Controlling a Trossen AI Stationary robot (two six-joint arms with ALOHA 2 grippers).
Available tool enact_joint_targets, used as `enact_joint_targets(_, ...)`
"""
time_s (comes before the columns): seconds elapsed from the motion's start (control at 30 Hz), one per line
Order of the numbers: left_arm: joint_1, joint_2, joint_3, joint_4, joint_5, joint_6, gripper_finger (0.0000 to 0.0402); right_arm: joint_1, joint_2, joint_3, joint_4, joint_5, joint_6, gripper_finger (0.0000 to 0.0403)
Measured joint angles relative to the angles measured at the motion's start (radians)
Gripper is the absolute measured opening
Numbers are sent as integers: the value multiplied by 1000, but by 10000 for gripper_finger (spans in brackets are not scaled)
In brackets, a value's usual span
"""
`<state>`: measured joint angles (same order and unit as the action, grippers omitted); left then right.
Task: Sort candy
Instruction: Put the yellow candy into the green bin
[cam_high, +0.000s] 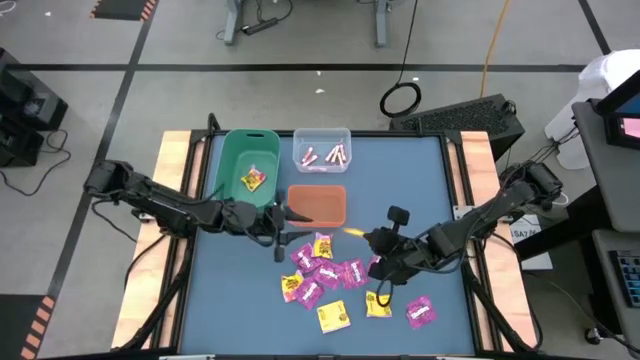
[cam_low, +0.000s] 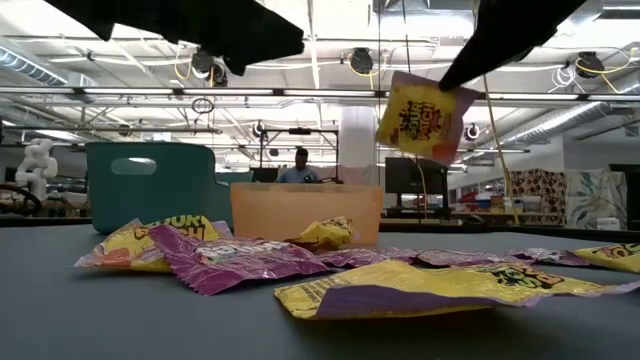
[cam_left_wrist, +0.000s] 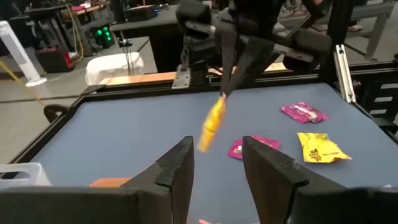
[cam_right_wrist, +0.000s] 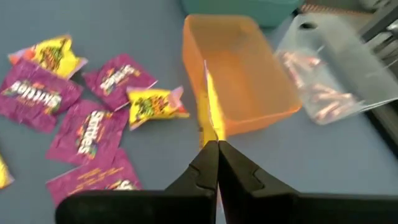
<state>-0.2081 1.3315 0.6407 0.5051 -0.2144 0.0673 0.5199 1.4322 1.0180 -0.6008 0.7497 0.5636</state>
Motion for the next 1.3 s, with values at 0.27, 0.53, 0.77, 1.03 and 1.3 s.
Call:
enact_joint_targets(0.27,1,36,18,46,1,0,142,35,-48,0,37,162,-55,0)
enact_joint_targets(0.53,1,37,18,49,1,-1,142,63,-133,0,186,281,-161,0)
enact_joint_targets(0.77,1,37,18,66,1,0,142,91,-172,0,301,359,-191,0)
enact_joint_targets(1.03,1,37,18,90,-5,1,142,105,-177,0,347,372,-193,0)
enact_joint_targets(1.3,40,37,18,281,35,75,147,105,-174,0,345,323,-198,0)
